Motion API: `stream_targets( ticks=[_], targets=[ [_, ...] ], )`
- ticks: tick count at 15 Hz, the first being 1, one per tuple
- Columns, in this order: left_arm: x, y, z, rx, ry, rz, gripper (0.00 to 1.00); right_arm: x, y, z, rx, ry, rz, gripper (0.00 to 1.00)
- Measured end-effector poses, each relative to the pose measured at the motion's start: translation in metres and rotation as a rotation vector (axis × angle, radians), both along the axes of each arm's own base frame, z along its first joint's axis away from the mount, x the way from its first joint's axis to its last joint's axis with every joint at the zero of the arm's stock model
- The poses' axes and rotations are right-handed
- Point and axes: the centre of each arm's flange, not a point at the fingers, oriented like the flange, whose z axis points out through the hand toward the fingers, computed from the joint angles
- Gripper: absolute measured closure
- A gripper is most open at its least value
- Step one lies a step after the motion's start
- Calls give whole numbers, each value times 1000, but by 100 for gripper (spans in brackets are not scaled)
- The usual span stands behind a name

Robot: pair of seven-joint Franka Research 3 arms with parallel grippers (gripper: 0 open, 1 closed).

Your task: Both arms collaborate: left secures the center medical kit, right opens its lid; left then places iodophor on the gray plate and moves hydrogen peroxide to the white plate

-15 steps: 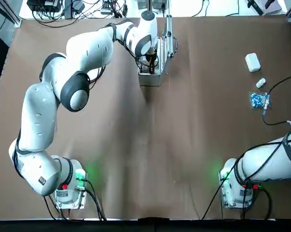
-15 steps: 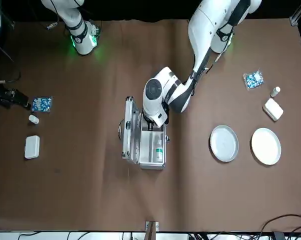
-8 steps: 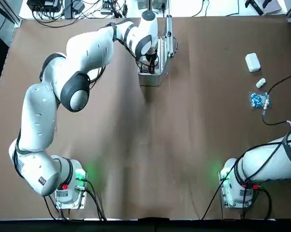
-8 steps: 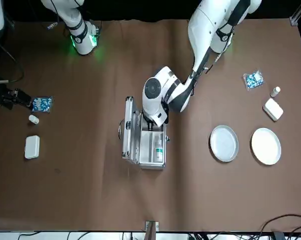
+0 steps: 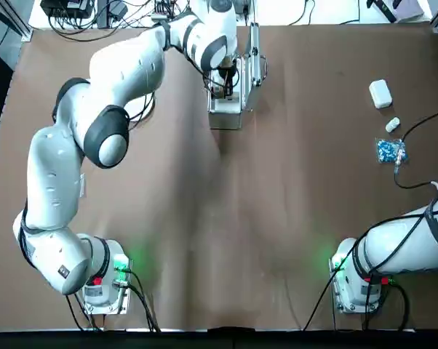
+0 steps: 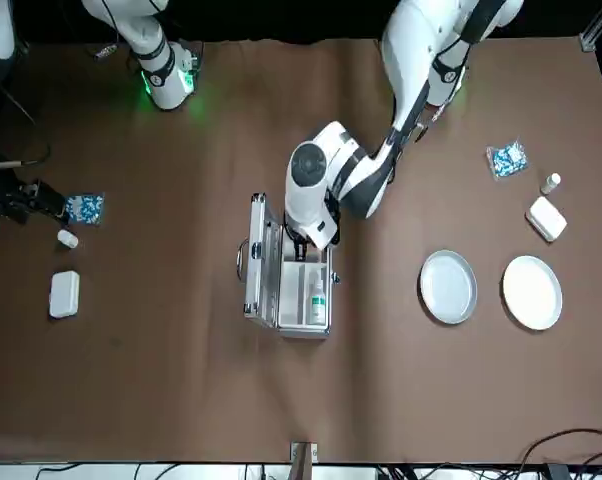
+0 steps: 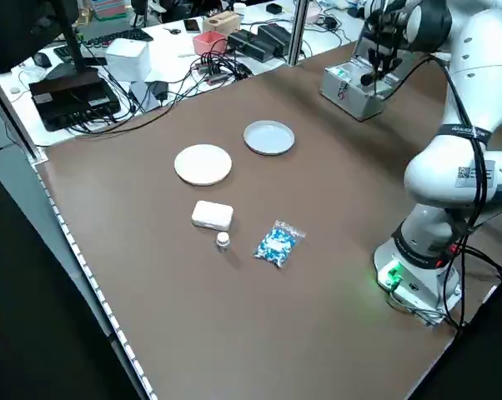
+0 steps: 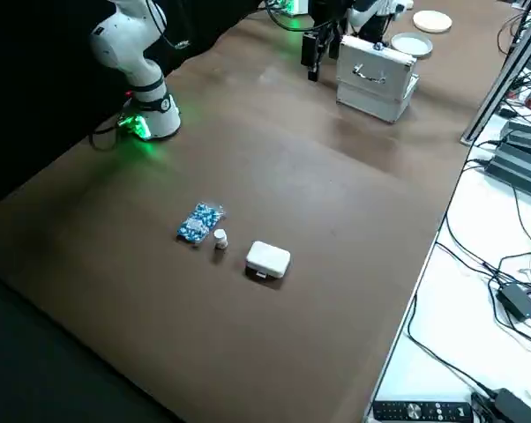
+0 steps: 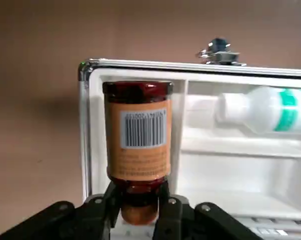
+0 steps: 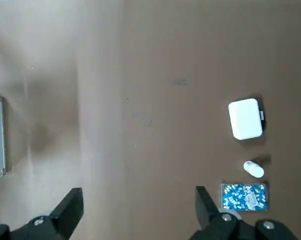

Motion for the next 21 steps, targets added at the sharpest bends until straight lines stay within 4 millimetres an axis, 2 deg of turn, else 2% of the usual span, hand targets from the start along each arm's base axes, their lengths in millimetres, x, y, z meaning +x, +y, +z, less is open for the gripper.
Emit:
stream_targets(
  ticks=[3,6,10,13,16,21],
  targets=[
    [13,15,35,-39,-15,39,67,0,0,0,0,-1,0,1],
    [38,47,70,-120,-7,73,67,0,0,0,0,-1,-1,1],
    [79,107,107,-232,1,109,67,0,0,0,0,-1,-1,1],
    [110,166,134,-327,-15,104,67,0,0,0,0,-1,-1,1],
    [131,209,140,-359,-32,96,67,0,-1,0,0,-1,-1,1],
    [156,282,133,-427,-21,52,67,0,-1,-1,0,-1,-1,1]
  ],
)
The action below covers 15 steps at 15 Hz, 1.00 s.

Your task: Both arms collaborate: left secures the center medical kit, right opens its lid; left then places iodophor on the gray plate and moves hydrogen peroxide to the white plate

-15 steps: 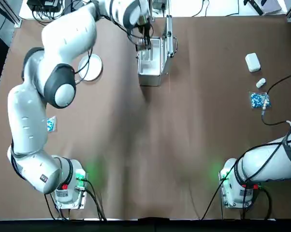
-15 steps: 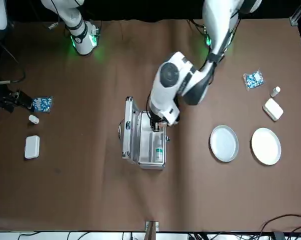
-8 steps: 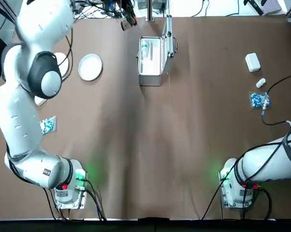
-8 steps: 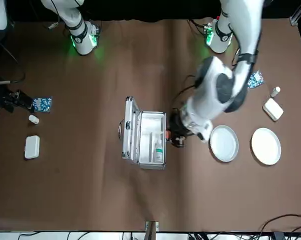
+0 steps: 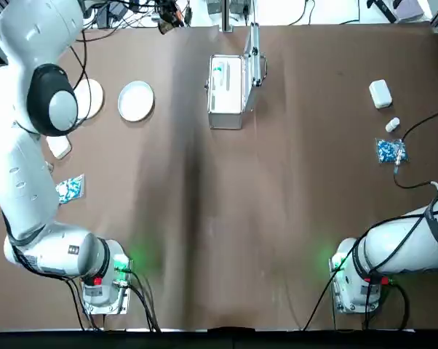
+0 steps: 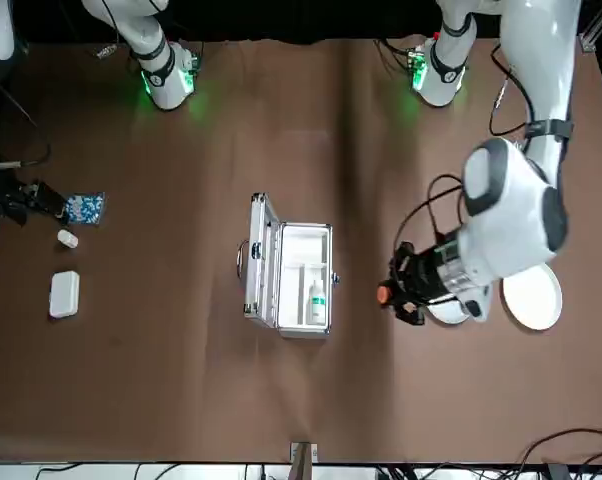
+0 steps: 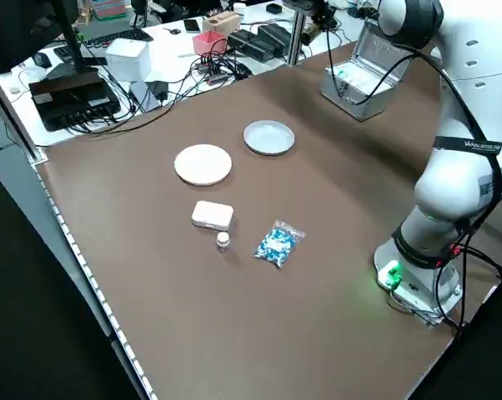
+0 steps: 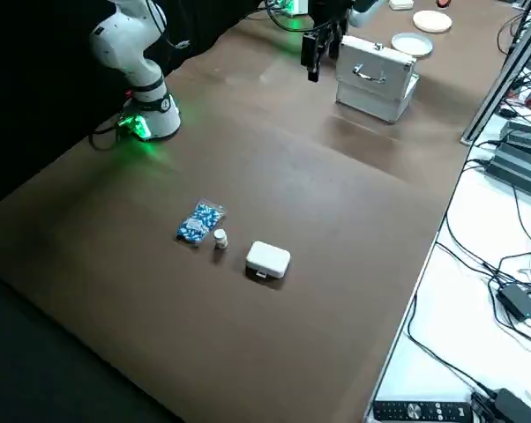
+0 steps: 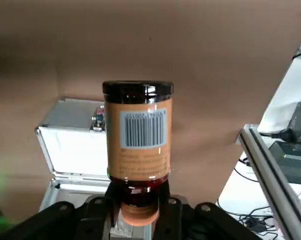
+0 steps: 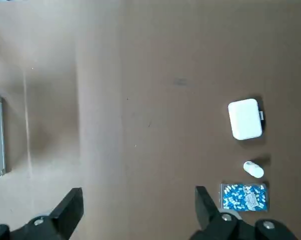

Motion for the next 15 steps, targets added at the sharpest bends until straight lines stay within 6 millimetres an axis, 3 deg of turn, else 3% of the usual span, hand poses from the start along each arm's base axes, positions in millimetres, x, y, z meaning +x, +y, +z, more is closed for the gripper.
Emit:
stream_targets(
  ticks=[1,6,12,15],
  targets=[
    [8,37,-3,-25,8,-20,67,0,0,0,0,0,0,1],
    [19,132,-13,-92,27,-68,67,0,0,0,0,1,0,1],
    [16,215,-32,-223,43,-64,67,0,0,0,0,1,0,1],
    [14,242,-43,-281,13,-73,67,0,0,0,0,1,0,1]
  ],
)
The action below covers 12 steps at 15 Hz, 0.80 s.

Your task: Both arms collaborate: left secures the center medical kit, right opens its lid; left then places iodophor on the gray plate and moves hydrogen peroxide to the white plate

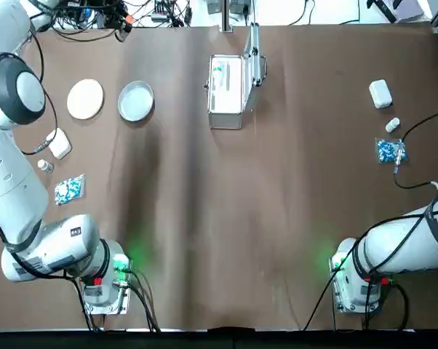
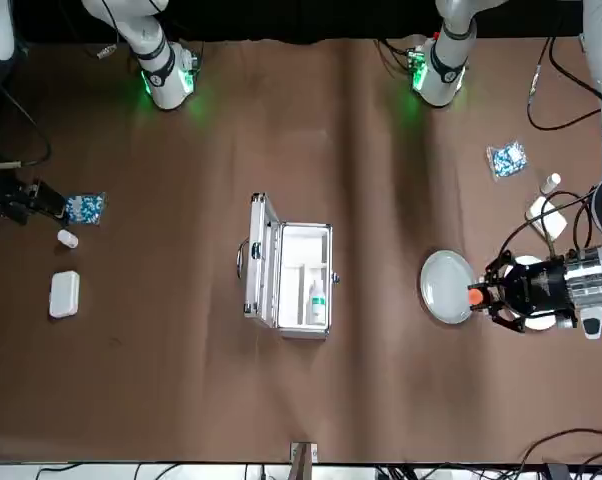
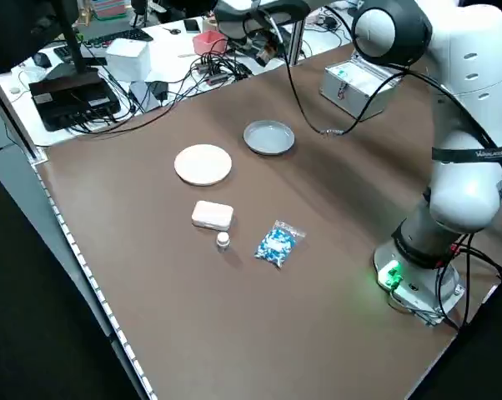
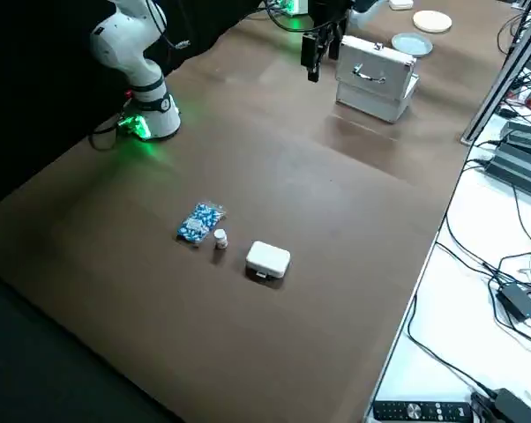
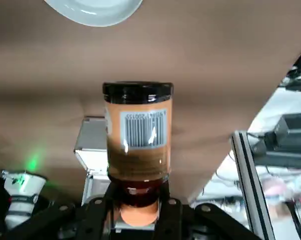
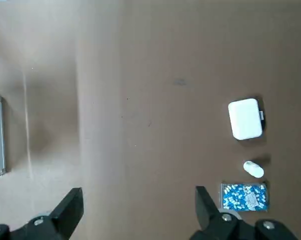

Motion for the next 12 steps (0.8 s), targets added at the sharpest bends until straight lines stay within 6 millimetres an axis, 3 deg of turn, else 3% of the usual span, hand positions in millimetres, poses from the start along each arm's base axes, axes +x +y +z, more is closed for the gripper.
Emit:
stream_targets(
  ticks=[6,12],
  targets=[
    [-19,43,-51,-185,-54,-25,67,0,0,0,0,0,0,1],
    [-32,51,-80,-251,-49,-50,67,0,0,0,0,0,0,1]
  ],
)
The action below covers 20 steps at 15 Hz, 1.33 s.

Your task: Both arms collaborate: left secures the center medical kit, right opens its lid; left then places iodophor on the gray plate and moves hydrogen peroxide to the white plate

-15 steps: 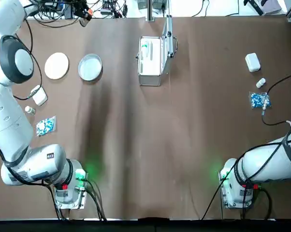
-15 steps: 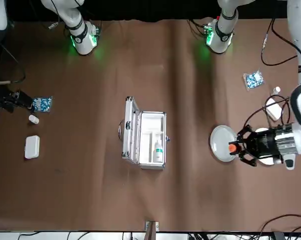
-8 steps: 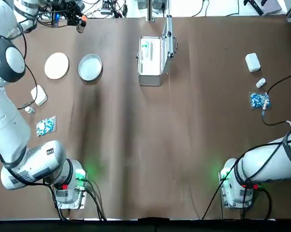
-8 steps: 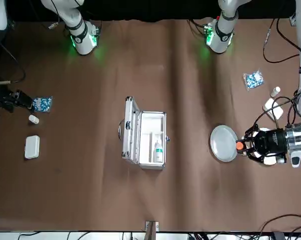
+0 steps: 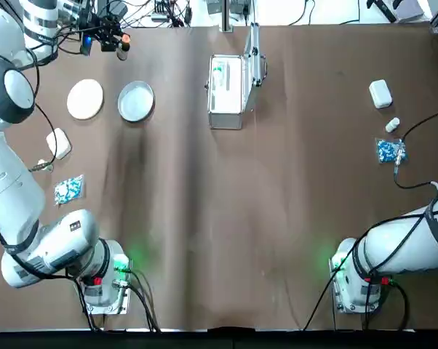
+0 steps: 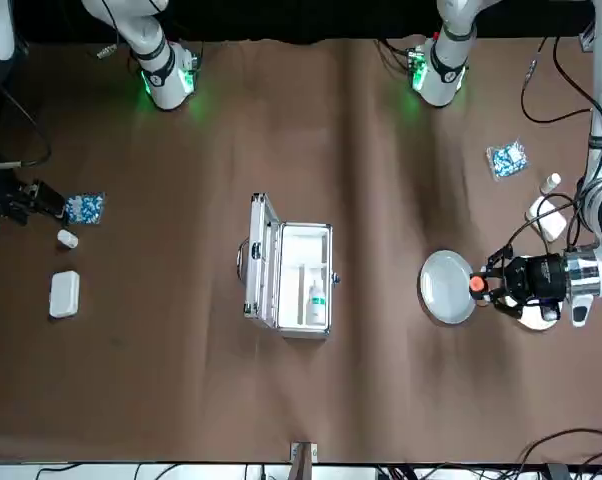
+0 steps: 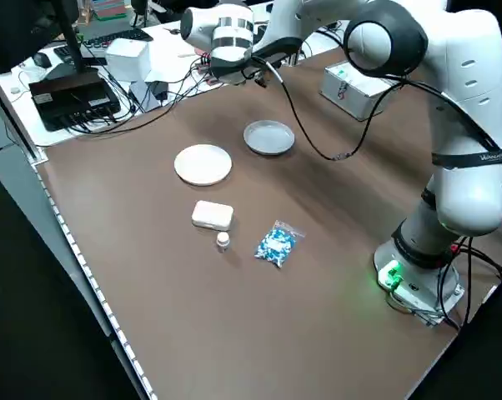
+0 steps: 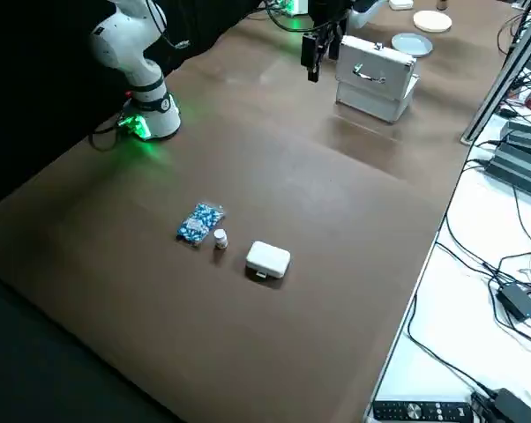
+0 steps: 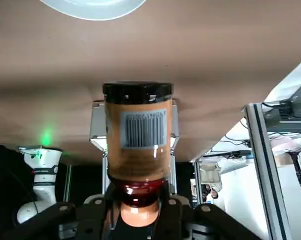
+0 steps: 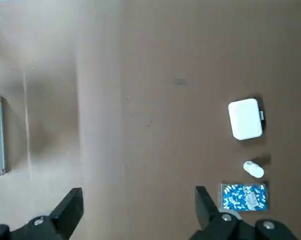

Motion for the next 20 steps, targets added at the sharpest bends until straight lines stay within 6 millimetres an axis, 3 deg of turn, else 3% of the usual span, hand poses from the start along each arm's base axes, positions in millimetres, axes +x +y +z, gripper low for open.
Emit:
stream_targets(
  ticks=[4,12,20],
  targets=[
    [-2,9,-31,-37,37,5,67,0,0,0,0,0,0,1],
    [-18,43,-128,-240,67,40,67,0,0,0,0,0,1,1],
    [-37,63,-148,-360,30,-8,67,0,0,-1,0,1,1,1]
  ],
)
